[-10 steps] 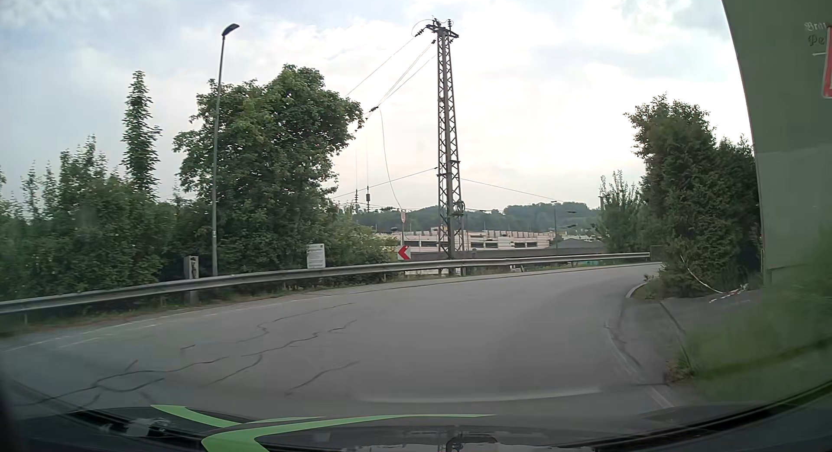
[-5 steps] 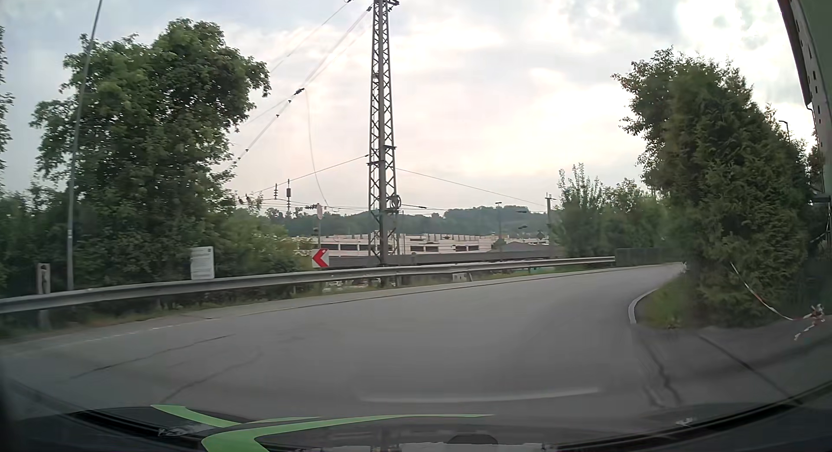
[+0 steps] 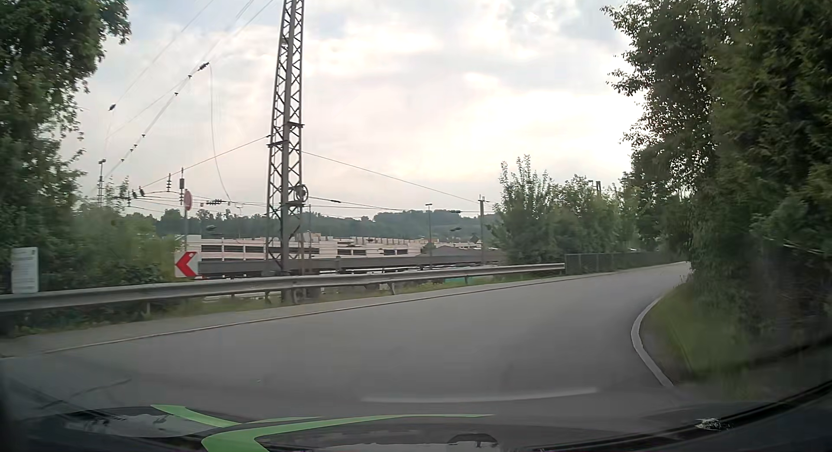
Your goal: Follow the waypoints while adhering to traffic rules and regulations
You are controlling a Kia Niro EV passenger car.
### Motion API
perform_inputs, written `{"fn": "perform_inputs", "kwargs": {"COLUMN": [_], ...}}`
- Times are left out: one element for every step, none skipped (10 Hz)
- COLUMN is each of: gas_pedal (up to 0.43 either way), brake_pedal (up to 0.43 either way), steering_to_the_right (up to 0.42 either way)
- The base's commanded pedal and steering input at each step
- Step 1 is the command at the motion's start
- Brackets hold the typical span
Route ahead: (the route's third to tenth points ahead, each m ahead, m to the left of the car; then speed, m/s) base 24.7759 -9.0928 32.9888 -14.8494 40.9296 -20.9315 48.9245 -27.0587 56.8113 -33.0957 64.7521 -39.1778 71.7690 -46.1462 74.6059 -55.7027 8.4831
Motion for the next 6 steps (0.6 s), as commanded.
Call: {"fn": "perform_inputs", "kwargs": {"gas_pedal": [0.079, 0.079, 0.079, 0.087, 0.098, 0.118], "brake_pedal": [0.0, 0.0, 0.0, 0.0, 0.0, 0.0], "steering_to_the_right": [0.153, 0.156, 0.16, 0.161, 0.161, 0.163]}}
